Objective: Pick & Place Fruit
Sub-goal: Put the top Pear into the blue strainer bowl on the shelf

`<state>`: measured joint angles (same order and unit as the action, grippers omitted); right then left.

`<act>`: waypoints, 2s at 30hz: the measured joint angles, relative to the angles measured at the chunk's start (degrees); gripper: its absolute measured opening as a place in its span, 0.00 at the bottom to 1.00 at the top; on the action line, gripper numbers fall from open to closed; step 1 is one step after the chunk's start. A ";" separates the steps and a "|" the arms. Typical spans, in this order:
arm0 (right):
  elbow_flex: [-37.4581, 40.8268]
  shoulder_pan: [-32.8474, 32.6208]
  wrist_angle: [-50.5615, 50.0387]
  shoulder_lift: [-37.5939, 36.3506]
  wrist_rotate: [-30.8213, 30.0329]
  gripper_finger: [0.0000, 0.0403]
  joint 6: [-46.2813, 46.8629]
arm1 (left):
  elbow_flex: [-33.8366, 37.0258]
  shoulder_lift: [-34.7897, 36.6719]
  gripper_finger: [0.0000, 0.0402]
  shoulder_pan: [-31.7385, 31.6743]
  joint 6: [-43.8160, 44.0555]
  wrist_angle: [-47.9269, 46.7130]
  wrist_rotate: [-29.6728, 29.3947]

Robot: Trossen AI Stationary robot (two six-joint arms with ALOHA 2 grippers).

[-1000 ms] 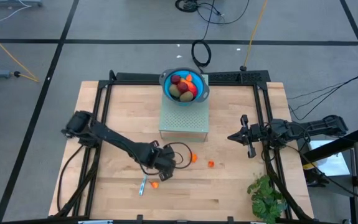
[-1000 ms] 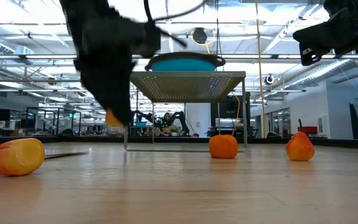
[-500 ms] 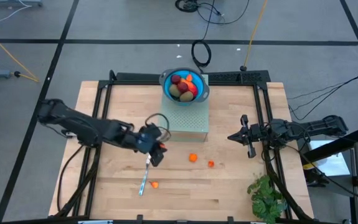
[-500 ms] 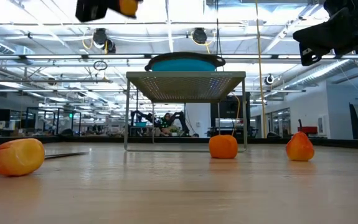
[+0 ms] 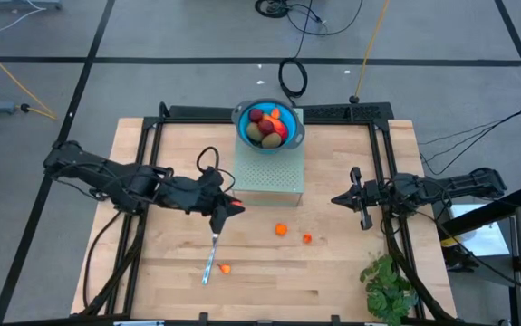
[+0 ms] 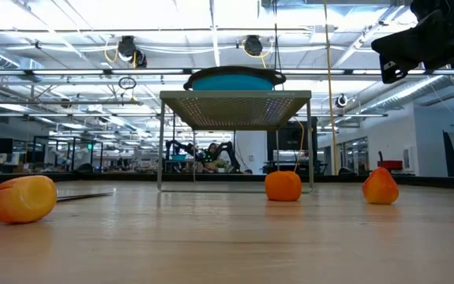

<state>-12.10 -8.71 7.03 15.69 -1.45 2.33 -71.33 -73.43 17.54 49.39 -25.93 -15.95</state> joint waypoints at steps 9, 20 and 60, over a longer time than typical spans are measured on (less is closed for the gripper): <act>0.00 -0.01 -0.02 0.02 -0.02 0.00 0.00 | 0.00 -0.01 0.27 0.06 -6.55 0.13 0.95; 0.00 0.00 -0.02 0.02 -0.02 0.00 0.00 | 0.00 -0.04 0.32 0.50 -46.28 0.13 -5.06; 0.02 0.00 0.00 0.00 -0.02 0.00 -0.11 | -0.09 -7.05 0.32 -23.29 -101.42 32.60 -12.46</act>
<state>-12.08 -8.71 7.02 15.68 -1.47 2.22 -71.42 -80.48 -5.75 -52.04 6.67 -28.41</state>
